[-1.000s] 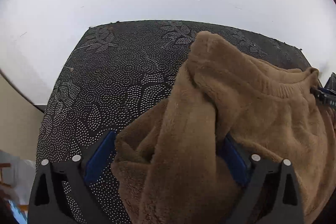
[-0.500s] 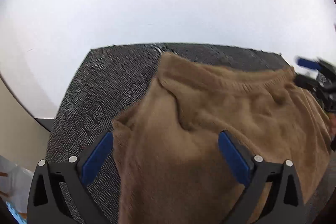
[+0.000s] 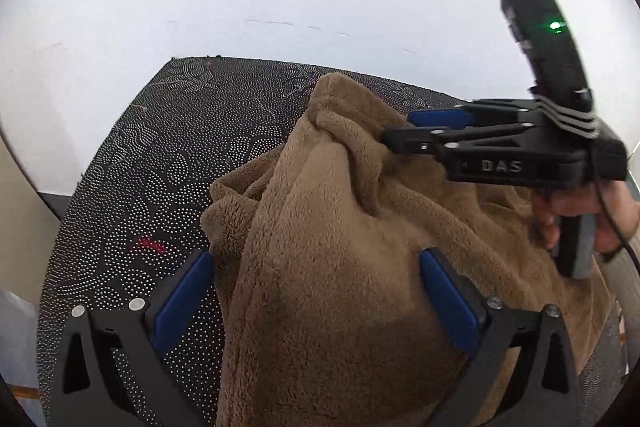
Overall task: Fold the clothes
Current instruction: 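Release the blanket edge with both grippers and pull them back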
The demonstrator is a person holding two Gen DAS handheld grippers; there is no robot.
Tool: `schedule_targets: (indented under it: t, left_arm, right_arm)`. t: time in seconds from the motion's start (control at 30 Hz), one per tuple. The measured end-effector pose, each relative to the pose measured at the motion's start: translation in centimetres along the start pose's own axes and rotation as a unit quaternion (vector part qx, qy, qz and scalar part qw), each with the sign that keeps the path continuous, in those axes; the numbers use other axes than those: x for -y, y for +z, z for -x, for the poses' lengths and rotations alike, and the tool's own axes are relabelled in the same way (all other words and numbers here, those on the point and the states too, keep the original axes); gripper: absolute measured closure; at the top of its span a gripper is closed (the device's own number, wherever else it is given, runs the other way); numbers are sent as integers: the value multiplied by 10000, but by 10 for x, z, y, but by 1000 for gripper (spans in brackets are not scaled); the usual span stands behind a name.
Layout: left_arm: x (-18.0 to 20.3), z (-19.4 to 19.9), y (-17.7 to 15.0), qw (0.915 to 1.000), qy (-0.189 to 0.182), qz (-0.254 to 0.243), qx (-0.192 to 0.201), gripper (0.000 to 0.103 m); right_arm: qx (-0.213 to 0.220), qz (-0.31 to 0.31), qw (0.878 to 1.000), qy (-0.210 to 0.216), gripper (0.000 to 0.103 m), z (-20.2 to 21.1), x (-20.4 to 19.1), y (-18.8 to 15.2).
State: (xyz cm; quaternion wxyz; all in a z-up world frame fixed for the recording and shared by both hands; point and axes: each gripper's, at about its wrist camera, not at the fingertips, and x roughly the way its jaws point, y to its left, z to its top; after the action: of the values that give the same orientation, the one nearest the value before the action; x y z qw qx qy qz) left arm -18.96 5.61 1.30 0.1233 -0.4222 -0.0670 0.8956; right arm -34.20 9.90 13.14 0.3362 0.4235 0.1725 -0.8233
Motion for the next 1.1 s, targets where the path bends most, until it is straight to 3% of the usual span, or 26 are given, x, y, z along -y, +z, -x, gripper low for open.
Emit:
schedule_targets:
  t: [0.1, 0.3, 0.43, 0.53, 0.63, 0.67, 0.73, 0.77, 0.8, 0.97, 1.07, 1.1]
  left_arm:
    - [-1, -1, 0, 10000, -18, 20, -11, 1]
    - [-1, -3, 0, 10000, -5, 42, -18, 0]
    - [-5, -3, -1, 9999, -97, 130, -42, 0]
    - [-7, -4, -1, 9997, -128, 174, -62, 0]
    - [-6, -4, -2, 9998, -89, 142, -46, 0]
    - [-5, -4, -2, 9999, -75, 131, -41, 0]
    - [-6, -5, -1, 9999, -75, 132, -40, 0]
    - [-6, -5, -1, 9999, -76, 134, -41, 0]
    - [-6, -6, 0, 9999, -77, 135, -41, 0]
    - [-7, -6, 1, 9999, -68, 130, -36, 0]
    - [-7, -3, 0, 9999, -70, 135, -35, 0]
    - [-7, -3, 1, 9999, -70, 134, -35, 0]
  right_arm:
    - [10, -17, 9997, -237, 93, -2, 0, -4]
    - [471, -177, 9934, -1030, 103, 16, 4, 4]
    - [648, -660, 9944, -516, 103, 12, 21, 4]
    - [806, -955, 9921, 126, 103, 14, 31, 4]
    - [783, -984, 9919, 206, 101, 15, 31, 3]
    - [738, -896, 9930, 207, 97, 13, 28, 4]
    - [628, -711, 9954, 142, 72, 8, 22, 4]
    - [636, -673, 9957, 94, 39, 7, 20, 3]
    - [721, -681, 9951, 57, 24, 7, 19, 1]
    - [844, -656, 9943, 41, 25, 3, 17, 3]
    - [575, -392, 9976, -13, 43, -10, 8, 6]
    - [440, -291, 9986, -77, 43, -15, 5, 6]
